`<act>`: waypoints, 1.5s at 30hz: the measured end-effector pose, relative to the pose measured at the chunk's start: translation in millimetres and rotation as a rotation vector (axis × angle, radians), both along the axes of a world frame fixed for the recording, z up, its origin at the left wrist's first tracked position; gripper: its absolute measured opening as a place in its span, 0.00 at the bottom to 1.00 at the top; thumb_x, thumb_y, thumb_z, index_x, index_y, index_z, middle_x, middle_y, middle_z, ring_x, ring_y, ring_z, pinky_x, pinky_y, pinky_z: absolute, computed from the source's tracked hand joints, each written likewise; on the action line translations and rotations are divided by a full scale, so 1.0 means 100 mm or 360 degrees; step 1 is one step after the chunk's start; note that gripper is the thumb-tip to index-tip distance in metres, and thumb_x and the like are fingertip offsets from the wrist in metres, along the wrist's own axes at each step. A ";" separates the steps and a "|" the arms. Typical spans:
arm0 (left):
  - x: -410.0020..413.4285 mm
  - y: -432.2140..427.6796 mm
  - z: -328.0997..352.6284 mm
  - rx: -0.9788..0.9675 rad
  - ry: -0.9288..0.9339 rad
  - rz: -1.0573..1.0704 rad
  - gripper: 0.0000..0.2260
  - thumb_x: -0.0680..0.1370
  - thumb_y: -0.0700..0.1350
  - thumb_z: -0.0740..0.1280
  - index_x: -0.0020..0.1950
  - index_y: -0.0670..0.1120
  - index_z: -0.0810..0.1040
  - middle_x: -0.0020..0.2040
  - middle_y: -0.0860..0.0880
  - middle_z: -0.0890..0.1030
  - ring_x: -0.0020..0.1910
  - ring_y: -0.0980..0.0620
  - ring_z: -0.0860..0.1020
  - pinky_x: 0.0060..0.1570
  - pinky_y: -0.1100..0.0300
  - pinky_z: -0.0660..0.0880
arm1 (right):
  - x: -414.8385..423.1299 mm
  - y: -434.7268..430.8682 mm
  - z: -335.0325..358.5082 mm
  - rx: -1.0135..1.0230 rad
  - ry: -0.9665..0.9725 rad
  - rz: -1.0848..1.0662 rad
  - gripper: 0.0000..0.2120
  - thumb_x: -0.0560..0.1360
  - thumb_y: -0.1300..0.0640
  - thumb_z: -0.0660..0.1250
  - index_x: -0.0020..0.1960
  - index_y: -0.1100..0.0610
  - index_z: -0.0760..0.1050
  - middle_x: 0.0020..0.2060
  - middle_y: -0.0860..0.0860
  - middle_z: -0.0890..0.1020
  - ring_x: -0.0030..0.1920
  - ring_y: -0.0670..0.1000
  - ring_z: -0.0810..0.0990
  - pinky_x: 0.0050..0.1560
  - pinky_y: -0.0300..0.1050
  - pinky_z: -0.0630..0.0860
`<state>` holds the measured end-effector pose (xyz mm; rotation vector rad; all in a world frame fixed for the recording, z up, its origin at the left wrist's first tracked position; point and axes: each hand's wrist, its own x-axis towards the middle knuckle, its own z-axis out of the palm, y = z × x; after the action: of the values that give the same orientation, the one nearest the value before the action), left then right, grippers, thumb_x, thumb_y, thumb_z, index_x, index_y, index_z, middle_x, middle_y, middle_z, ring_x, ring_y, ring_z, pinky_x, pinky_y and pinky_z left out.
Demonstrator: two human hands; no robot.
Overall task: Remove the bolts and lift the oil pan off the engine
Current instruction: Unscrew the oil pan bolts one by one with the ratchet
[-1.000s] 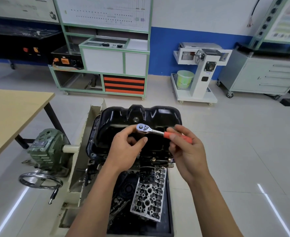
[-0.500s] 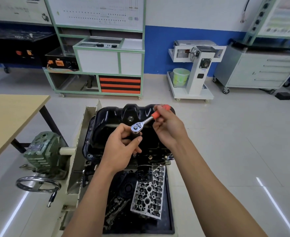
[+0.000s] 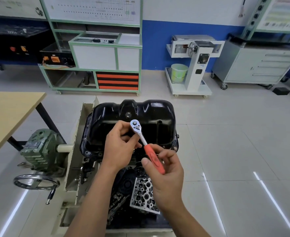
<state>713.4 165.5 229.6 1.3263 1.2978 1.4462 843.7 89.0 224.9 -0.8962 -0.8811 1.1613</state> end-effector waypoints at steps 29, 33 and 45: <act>-0.20 -0.01 0.07 -0.0043 0.0090 -0.0385 0.15 0.76 0.36 0.74 0.58 0.52 0.84 0.52 0.50 0.87 0.39 0.46 0.86 0.40 0.60 0.82 | 0.05 1.53 0.57 -0.0542 0.0438 0.0875 0.07 0.82 0.58 0.63 0.49 0.58 0.79 0.45 0.50 0.82 0.25 0.41 0.68 0.24 0.32 0.65; -0.17 -0.03 0.03 0.0018 0.0035 -0.0301 0.17 0.77 0.36 0.73 0.60 0.55 0.82 0.53 0.51 0.87 0.38 0.47 0.85 0.40 0.58 0.83 | 0.33 1.15 0.34 -0.0434 0.0711 0.0616 0.07 0.73 0.58 0.71 0.51 0.54 0.77 0.47 0.49 0.84 0.34 0.43 0.77 0.27 0.32 0.70; -0.15 -0.01 0.02 0.0053 0.0015 -0.0244 0.14 0.77 0.35 0.73 0.57 0.53 0.83 0.49 0.49 0.87 0.39 0.46 0.85 0.41 0.59 0.82 | -0.03 -0.01 -0.06 -0.0048 0.0177 -0.0077 0.17 0.65 0.64 0.76 0.48 0.61 0.71 0.47 0.52 0.85 0.43 0.48 0.82 0.40 0.38 0.78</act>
<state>698.4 165.0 231.9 1.4243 1.1557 1.3620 840.5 88.1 218.7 -0.8643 -0.7497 1.1736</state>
